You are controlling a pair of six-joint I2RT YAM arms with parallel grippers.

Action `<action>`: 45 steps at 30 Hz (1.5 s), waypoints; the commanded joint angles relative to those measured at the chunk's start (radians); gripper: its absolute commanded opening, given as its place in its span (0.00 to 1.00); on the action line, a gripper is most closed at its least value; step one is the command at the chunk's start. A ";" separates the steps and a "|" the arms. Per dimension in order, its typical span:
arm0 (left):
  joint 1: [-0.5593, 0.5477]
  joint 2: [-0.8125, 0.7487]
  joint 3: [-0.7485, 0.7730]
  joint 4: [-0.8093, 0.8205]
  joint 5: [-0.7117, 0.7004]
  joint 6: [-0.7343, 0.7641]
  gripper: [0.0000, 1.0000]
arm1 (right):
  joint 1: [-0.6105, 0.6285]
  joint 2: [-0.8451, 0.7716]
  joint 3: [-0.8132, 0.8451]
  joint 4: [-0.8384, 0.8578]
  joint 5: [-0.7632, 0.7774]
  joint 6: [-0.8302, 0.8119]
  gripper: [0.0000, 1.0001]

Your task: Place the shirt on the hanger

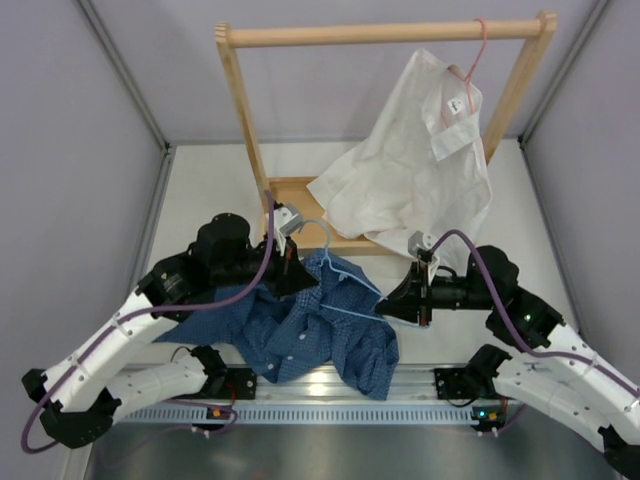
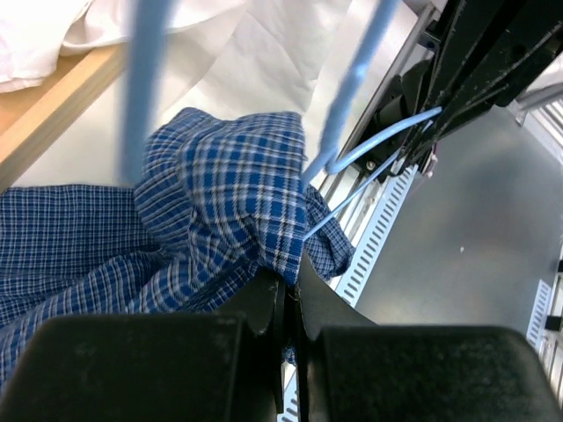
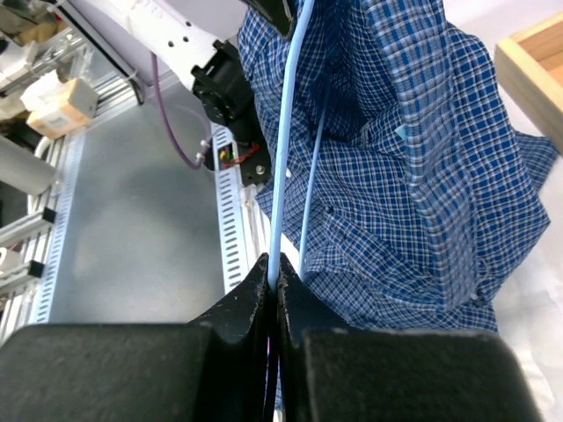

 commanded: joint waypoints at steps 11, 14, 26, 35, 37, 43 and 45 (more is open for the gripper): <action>-0.049 0.074 0.186 -0.099 -0.110 0.018 0.00 | 0.003 0.083 -0.070 0.412 0.106 0.078 0.00; -0.060 0.090 0.211 -0.126 -0.124 0.022 0.00 | 0.004 0.043 -0.121 0.532 0.140 0.130 0.00; -0.086 0.152 0.318 -0.162 -0.162 0.073 0.54 | 0.009 -0.090 -0.286 0.838 0.181 0.225 0.00; -0.086 0.074 0.472 -0.113 -0.236 0.289 0.98 | 0.009 -0.125 -0.386 1.038 0.209 0.265 0.00; -0.086 0.054 0.412 -0.008 -0.326 0.355 0.98 | 0.009 -0.132 -0.388 1.038 0.200 0.264 0.00; -0.086 0.098 0.367 0.087 -0.215 0.605 0.98 | 0.009 -0.190 -0.403 1.004 0.157 0.244 0.00; -0.086 0.121 0.369 0.059 -0.046 0.705 0.98 | 0.010 -0.201 -0.394 0.972 0.126 0.241 0.00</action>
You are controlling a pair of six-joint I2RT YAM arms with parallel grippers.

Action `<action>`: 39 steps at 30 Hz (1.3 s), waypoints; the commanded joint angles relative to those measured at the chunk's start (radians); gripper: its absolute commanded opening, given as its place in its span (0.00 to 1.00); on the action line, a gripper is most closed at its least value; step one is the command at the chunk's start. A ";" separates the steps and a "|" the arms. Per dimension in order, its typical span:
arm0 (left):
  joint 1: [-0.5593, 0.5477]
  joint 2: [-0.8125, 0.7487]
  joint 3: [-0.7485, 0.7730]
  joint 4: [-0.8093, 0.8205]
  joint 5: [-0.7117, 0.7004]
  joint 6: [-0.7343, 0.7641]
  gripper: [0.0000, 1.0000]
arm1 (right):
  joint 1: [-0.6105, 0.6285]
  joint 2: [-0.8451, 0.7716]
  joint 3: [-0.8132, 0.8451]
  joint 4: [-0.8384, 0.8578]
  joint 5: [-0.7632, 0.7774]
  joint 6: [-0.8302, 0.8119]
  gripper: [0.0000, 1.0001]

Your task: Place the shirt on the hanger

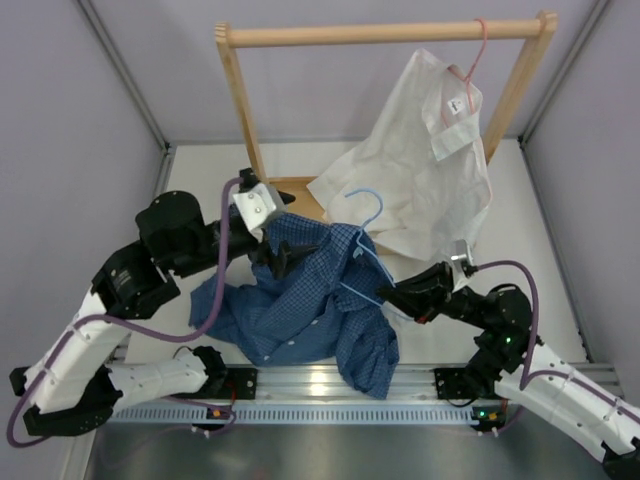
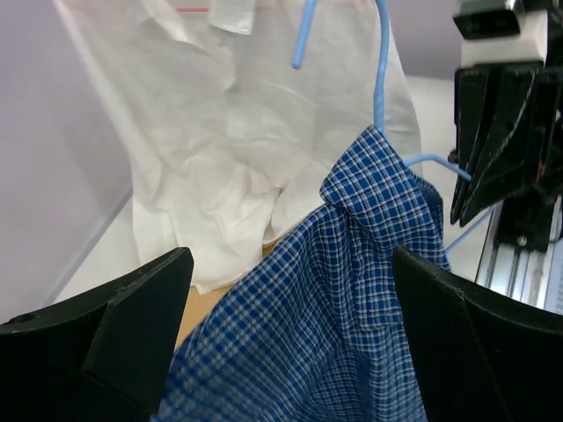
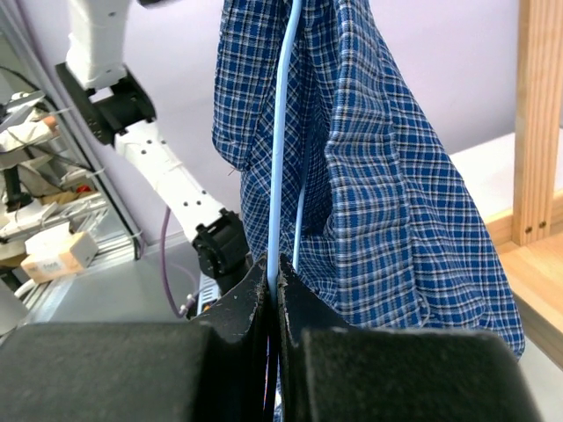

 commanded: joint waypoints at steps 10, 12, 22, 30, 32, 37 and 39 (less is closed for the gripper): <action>0.015 0.185 0.107 -0.086 0.458 0.197 0.78 | 0.002 -0.086 0.034 0.023 -0.140 -0.037 0.00; 0.017 0.211 0.127 -0.123 0.545 0.190 0.73 | 0.002 -0.094 0.041 -0.003 -0.147 -0.052 0.00; 0.032 0.200 0.161 -0.150 0.659 0.132 0.80 | 0.004 -0.106 0.080 -0.064 -0.207 -0.081 0.00; 0.040 0.251 0.169 -0.119 0.766 0.043 0.79 | 0.002 -0.082 0.107 -0.069 -0.250 -0.080 0.00; 0.040 0.261 0.167 -0.119 0.769 0.034 0.70 | 0.004 -0.077 0.124 -0.084 -0.253 -0.092 0.00; 0.040 0.258 0.158 -0.048 0.784 -0.044 0.62 | 0.002 -0.076 0.135 -0.114 -0.266 -0.126 0.00; 0.040 0.254 0.143 -0.022 0.800 -0.075 0.62 | 0.002 -0.074 0.135 -0.114 -0.262 -0.129 0.00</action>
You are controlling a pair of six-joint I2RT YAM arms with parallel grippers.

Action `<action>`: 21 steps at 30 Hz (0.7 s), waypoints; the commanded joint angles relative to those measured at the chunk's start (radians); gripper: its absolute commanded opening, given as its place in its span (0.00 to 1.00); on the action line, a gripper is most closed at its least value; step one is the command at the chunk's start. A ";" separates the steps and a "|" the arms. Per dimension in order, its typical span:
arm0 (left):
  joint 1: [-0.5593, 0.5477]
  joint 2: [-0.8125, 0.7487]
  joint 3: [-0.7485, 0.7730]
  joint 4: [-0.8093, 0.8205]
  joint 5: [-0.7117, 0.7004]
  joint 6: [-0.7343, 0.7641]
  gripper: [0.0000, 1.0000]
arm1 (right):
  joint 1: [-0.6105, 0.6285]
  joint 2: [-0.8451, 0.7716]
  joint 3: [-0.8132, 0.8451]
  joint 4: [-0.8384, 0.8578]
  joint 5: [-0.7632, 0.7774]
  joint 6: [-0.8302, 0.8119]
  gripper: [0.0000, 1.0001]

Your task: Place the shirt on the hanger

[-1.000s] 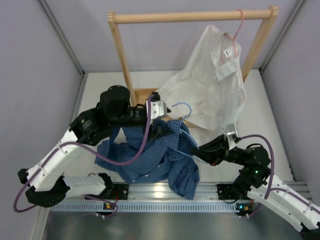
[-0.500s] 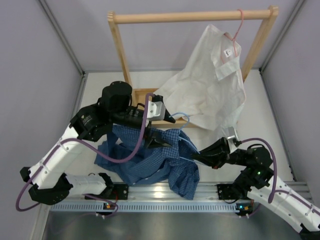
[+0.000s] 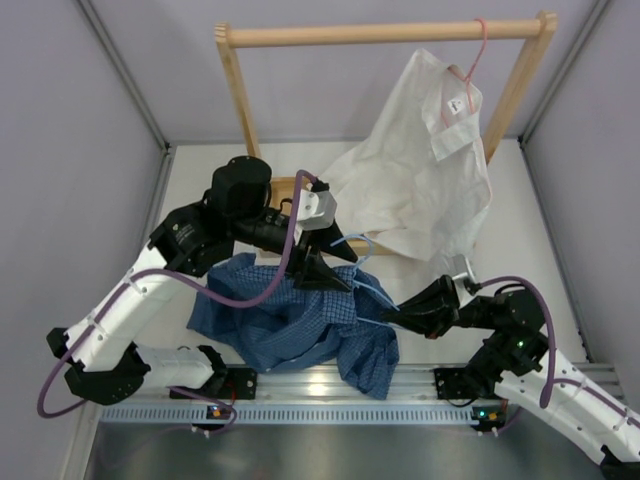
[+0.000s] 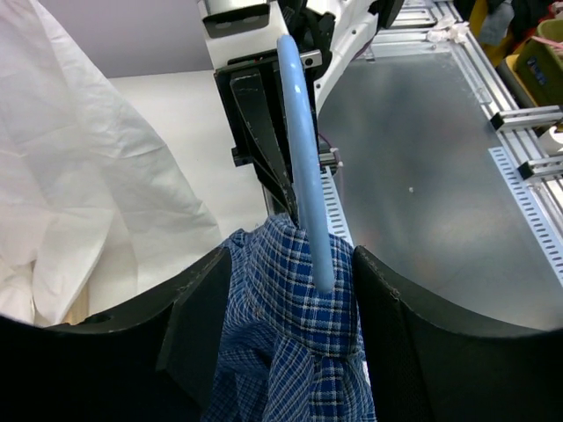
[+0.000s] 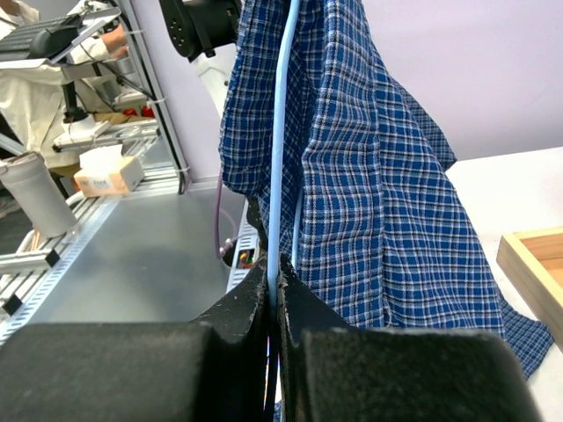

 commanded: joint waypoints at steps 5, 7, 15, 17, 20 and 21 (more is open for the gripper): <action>0.002 -0.036 -0.052 0.157 0.088 -0.084 0.38 | 0.002 0.002 0.071 0.061 -0.016 -0.039 0.00; 0.002 -0.052 -0.079 0.174 0.097 -0.100 0.36 | 0.002 0.007 0.075 0.061 -0.018 -0.039 0.00; 0.002 -0.068 -0.116 0.211 0.126 -0.116 0.44 | 0.004 0.019 0.074 0.084 -0.020 -0.026 0.00; 0.002 -0.068 -0.124 0.217 0.137 -0.118 0.29 | 0.002 0.022 0.075 0.085 -0.018 -0.028 0.00; 0.002 -0.084 -0.139 0.243 0.132 -0.133 0.00 | 0.002 0.024 0.075 0.088 -0.015 -0.026 0.00; 0.002 -0.087 -0.145 0.263 0.131 -0.136 0.00 | 0.004 0.024 0.074 0.087 -0.013 -0.028 0.00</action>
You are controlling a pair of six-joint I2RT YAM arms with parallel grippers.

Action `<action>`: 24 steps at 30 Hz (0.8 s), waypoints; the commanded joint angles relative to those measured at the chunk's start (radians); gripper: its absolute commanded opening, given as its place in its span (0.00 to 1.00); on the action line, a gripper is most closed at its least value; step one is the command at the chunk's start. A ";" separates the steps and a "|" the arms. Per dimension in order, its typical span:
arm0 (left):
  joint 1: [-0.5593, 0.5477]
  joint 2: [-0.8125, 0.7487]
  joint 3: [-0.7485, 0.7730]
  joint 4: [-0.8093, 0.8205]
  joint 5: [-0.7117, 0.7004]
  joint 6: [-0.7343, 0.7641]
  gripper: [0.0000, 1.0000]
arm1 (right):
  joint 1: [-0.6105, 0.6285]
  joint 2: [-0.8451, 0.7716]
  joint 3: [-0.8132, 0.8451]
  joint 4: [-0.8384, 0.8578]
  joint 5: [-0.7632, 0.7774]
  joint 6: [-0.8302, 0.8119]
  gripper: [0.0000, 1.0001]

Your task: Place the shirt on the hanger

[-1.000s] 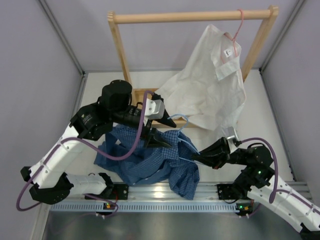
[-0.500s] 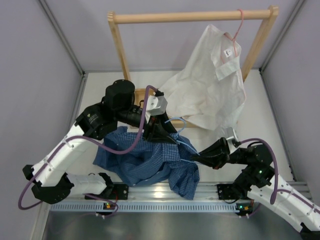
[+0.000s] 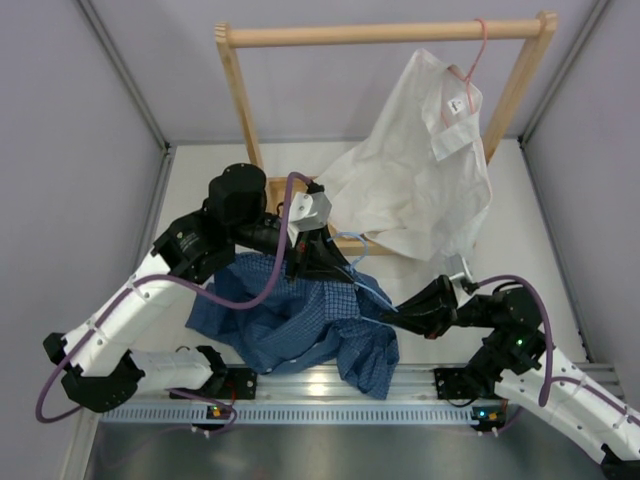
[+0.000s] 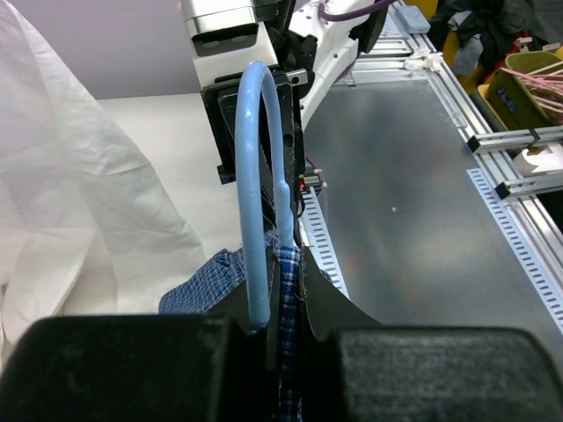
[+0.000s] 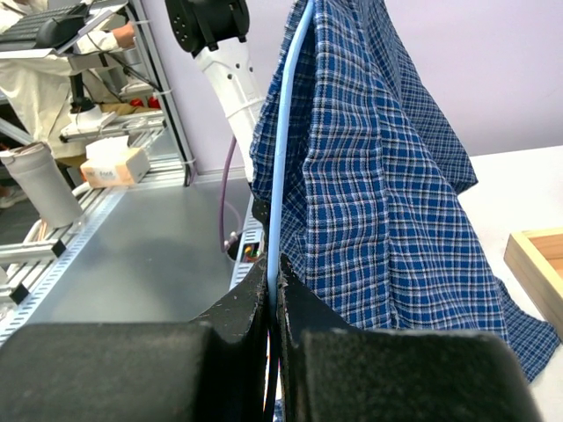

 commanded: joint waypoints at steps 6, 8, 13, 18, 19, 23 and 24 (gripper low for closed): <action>-0.006 -0.080 -0.064 0.150 0.041 -0.048 0.00 | 0.001 -0.008 0.060 0.076 0.028 -0.029 0.00; -0.004 -0.094 -0.071 0.167 0.039 -0.054 0.00 | 0.001 -0.011 0.061 0.059 0.034 -0.035 0.00; -0.006 -0.121 -0.084 0.168 -0.107 -0.052 0.00 | 0.003 -0.046 0.112 -0.126 0.165 -0.104 0.97; -0.006 -0.190 -0.106 0.170 -0.482 -0.091 0.00 | 0.001 -0.097 0.224 -0.582 0.655 -0.072 0.99; -0.006 -0.201 -0.111 0.168 -0.549 -0.124 0.00 | 0.003 -0.110 0.236 -0.627 0.707 -0.049 0.99; -0.006 -0.233 -0.146 0.167 -0.781 -0.198 0.00 | 0.001 -0.147 0.245 -0.682 0.737 0.069 1.00; -0.006 -0.232 -0.150 0.168 -0.809 -0.212 0.00 | 0.001 -0.143 0.239 -0.671 0.718 0.147 0.98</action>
